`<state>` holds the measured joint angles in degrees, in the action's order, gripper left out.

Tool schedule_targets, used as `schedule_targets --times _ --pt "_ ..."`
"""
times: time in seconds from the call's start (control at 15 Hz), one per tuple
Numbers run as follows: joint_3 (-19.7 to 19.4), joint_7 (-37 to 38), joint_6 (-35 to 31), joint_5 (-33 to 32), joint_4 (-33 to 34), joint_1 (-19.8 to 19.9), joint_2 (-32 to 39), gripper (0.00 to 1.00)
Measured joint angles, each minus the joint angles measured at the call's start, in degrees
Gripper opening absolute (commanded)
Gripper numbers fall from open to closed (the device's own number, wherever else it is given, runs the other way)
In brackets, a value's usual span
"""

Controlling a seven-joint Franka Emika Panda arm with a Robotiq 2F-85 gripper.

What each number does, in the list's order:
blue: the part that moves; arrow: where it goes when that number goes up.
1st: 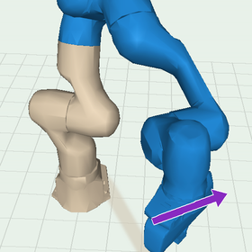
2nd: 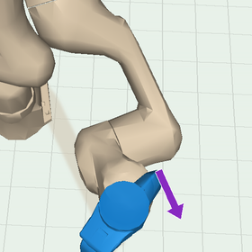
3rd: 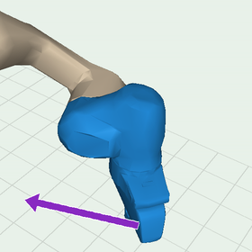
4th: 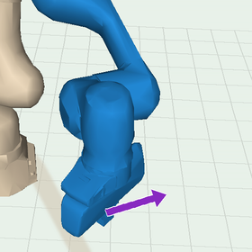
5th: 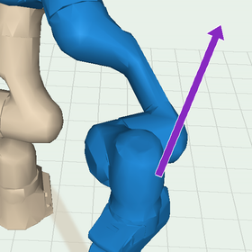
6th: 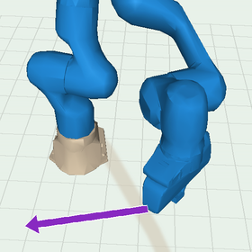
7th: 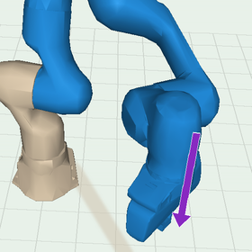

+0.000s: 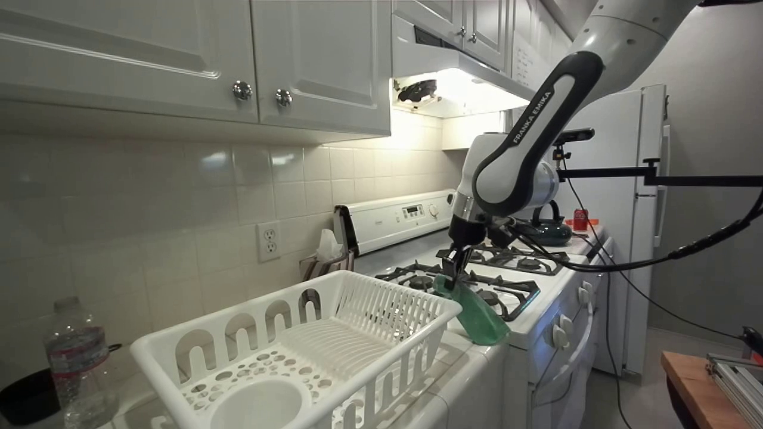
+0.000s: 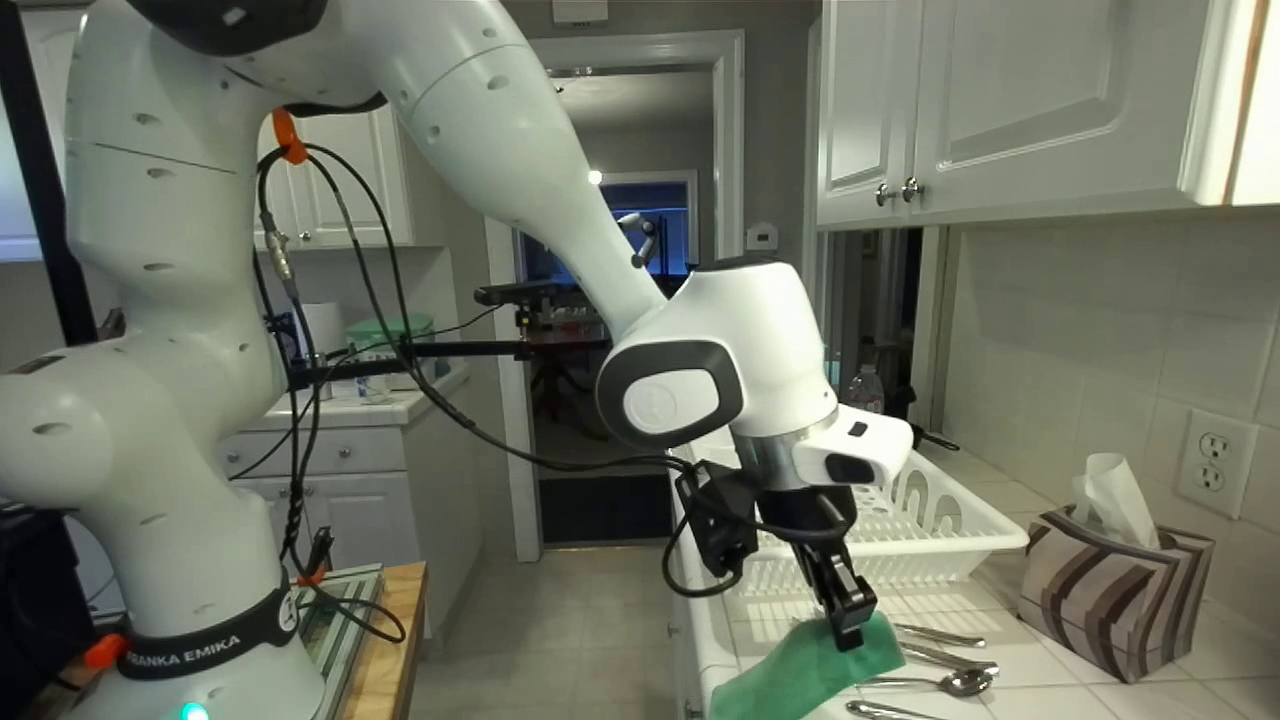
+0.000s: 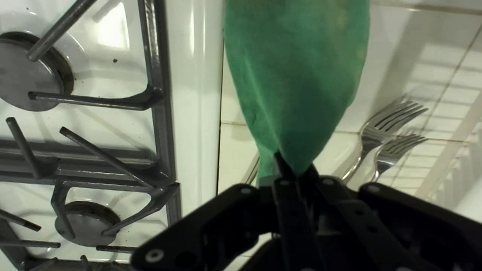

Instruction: Put the green rag on the left corner of the white basket

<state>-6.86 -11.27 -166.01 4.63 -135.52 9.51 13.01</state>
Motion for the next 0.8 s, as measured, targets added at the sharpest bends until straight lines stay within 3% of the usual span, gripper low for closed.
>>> schedule_targets --times 0.8 --pt "4.5 -0.5 3.3 0.0 -1.2 -2.9 -8.9 0.02"
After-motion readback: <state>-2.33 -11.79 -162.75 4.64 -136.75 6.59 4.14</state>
